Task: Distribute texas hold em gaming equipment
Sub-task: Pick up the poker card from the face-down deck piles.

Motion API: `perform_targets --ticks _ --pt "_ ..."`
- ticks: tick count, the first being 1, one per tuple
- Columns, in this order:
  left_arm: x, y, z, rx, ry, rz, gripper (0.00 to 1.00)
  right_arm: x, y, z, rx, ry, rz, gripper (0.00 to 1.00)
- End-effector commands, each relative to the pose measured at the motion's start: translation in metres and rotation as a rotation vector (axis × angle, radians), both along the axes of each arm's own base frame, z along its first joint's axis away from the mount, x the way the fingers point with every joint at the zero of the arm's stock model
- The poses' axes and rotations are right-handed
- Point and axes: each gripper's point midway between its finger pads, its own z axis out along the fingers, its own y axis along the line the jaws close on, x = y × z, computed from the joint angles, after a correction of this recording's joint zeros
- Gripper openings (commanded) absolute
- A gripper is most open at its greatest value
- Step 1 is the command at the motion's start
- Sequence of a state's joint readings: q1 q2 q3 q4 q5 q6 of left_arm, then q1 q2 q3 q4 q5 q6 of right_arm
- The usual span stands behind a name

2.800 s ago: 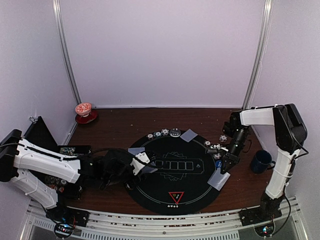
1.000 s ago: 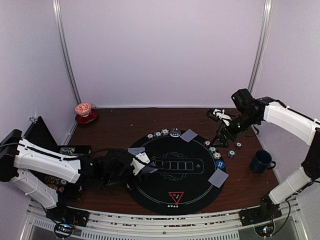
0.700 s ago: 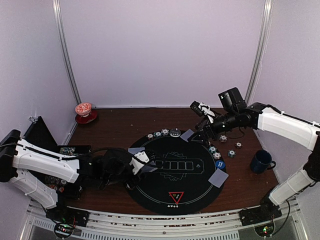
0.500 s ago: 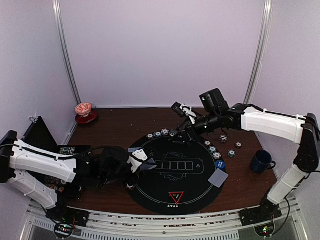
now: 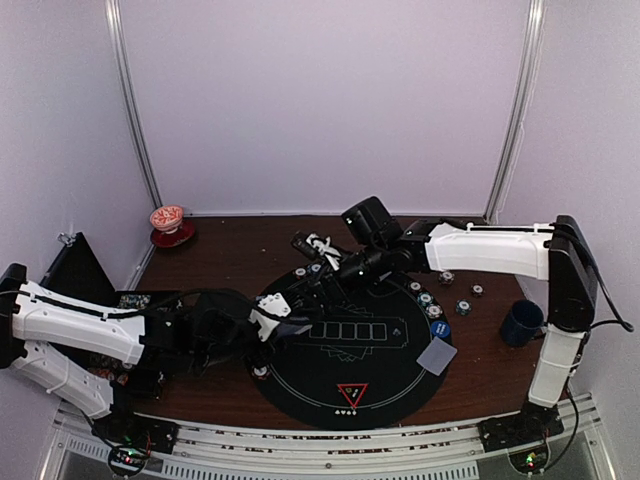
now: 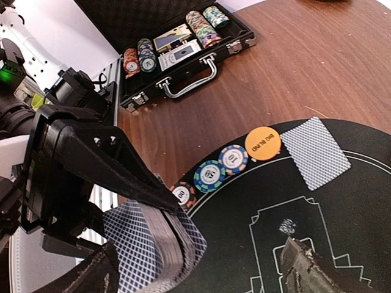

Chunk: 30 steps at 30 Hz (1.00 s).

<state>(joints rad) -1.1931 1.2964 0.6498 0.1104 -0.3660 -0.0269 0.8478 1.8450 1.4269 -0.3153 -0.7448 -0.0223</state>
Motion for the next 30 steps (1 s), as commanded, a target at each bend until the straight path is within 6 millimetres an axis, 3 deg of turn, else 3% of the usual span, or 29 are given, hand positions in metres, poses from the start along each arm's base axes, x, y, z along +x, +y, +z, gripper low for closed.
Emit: perform_targets --ticks 1,12,20,30 --pt "0.003 -0.001 0.017 -0.053 -0.038 0.010 0.52 0.001 0.016 0.001 0.029 0.023 0.019 0.91" --pt "0.002 -0.002 0.016 -0.052 -0.035 0.005 0.52 0.006 0.031 -0.034 -0.050 0.077 0.015 0.78" --pt "0.001 -0.004 0.014 -0.053 -0.029 -0.003 0.52 0.020 0.014 -0.043 -0.109 0.048 -0.053 0.61" --pt "0.001 -0.004 0.012 -0.048 -0.027 -0.002 0.52 0.039 -0.005 -0.045 -0.151 0.015 -0.112 0.49"
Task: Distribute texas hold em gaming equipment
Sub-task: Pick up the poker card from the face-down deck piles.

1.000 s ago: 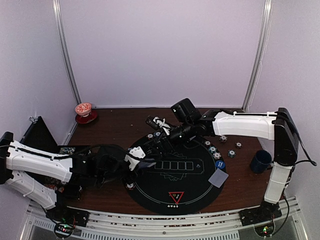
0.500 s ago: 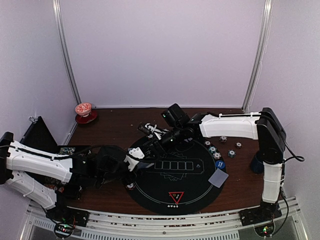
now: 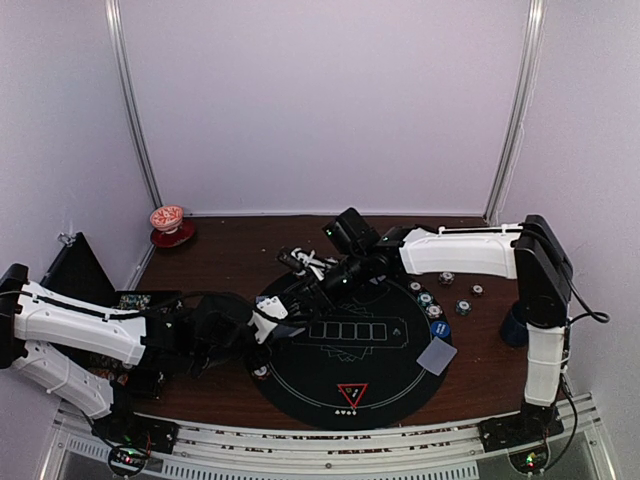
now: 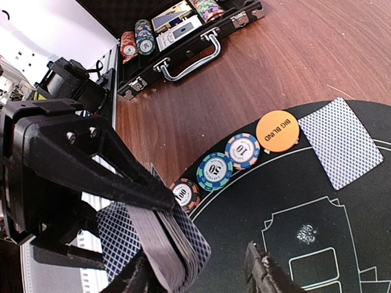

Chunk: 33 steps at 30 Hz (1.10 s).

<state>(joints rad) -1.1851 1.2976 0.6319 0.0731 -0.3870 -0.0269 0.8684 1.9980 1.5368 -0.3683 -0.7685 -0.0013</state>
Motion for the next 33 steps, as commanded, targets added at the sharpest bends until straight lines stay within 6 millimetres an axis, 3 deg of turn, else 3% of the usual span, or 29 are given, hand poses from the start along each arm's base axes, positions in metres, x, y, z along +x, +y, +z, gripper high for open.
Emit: perform_targets --ticks 1,4,11,13,18,28,33 --pt "-0.001 -0.016 0.026 -0.103 -0.038 -0.029 0.52 0.039 -0.028 -0.007 -0.092 -0.085 -0.131 0.47" --pt "-0.001 -0.016 0.026 -0.103 -0.038 -0.030 0.52 0.034 -0.029 -0.002 -0.076 -0.072 -0.102 0.44" --pt "0.000 -0.017 0.025 -0.099 -0.038 -0.029 0.52 -0.020 -0.020 0.008 -0.043 0.104 0.149 0.29" --pt "0.000 -0.016 0.024 -0.097 -0.037 -0.028 0.52 -0.026 -0.020 0.009 -0.047 0.100 0.177 0.26" --pt "0.000 -0.016 0.024 -0.093 -0.037 -0.027 0.52 -0.030 -0.023 0.012 -0.051 0.101 0.197 0.00" --pt "0.000 -0.017 0.023 -0.093 -0.035 -0.029 0.52 -0.035 -0.036 0.027 -0.089 0.067 0.261 0.00" --pt "-0.001 -0.016 0.024 -0.098 -0.035 -0.028 0.52 -0.026 -0.045 0.037 -0.079 0.051 0.249 0.00"
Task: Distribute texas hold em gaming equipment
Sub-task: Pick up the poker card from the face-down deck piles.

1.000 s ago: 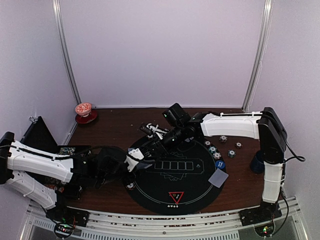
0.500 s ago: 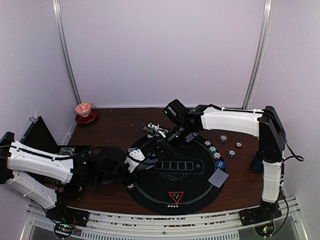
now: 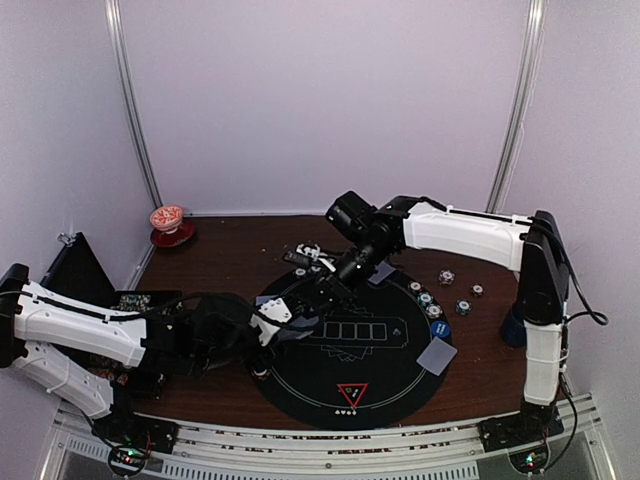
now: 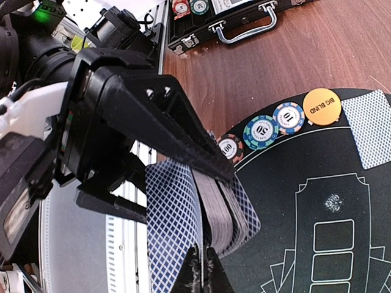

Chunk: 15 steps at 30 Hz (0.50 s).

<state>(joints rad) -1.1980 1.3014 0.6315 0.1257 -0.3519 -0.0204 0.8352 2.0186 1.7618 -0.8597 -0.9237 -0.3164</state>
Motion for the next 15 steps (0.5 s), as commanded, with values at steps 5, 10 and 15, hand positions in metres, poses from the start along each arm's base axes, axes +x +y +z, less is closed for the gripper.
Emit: perform_targets --ticks 5,10,15 --pt "0.006 -0.004 0.017 -0.050 -0.029 0.019 0.52 0.017 -0.027 0.023 0.012 -0.007 -0.022 0.00" --pt "0.006 -0.004 0.017 -0.050 -0.028 0.021 0.52 0.029 -0.038 0.031 0.036 -0.001 -0.049 0.00" --pt "0.006 -0.003 0.017 -0.050 -0.030 0.022 0.52 0.046 -0.047 0.040 0.071 0.011 -0.099 0.00"
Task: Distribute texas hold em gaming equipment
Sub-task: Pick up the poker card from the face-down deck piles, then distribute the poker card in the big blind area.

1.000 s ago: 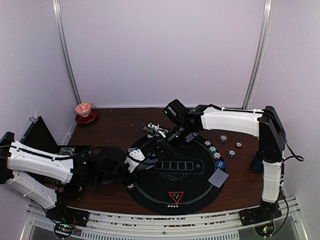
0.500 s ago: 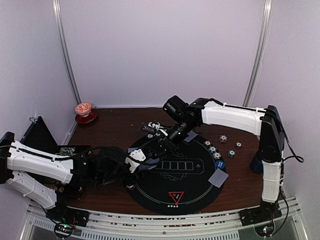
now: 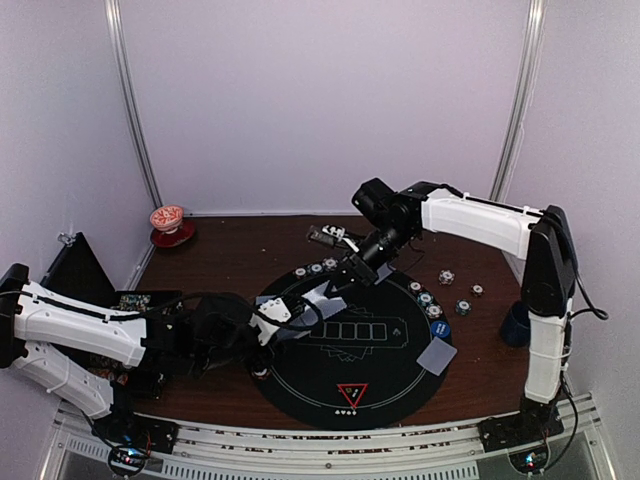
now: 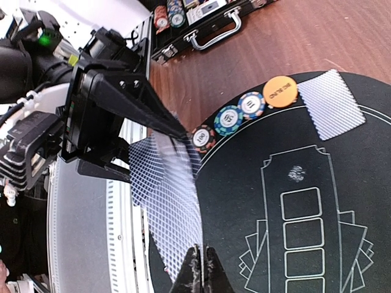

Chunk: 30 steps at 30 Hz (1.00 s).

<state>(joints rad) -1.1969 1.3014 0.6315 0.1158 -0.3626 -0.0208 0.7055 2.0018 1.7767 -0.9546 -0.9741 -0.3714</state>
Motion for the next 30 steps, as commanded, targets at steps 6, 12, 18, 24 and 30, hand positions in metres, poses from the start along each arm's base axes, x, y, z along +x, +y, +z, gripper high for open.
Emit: perform_targets --ticks 6,12,18,24,30 --pt "0.005 -0.006 0.018 -0.060 -0.028 0.012 0.52 0.046 -0.002 0.043 0.183 -0.038 -0.200 0.00" --pt "0.005 -0.007 0.018 -0.057 -0.029 0.011 0.52 0.083 0.021 0.030 0.265 0.035 -0.389 0.00" --pt "0.006 -0.003 0.022 -0.063 -0.039 0.021 0.52 0.110 0.053 0.003 0.247 0.078 -0.425 0.00" --pt "0.005 0.000 0.030 -0.084 -0.047 0.022 0.52 0.125 0.087 -0.027 0.224 0.083 -0.437 0.00" --pt "0.004 0.001 0.032 -0.089 -0.049 0.019 0.52 0.129 0.106 -0.063 0.189 0.148 -0.442 0.00"
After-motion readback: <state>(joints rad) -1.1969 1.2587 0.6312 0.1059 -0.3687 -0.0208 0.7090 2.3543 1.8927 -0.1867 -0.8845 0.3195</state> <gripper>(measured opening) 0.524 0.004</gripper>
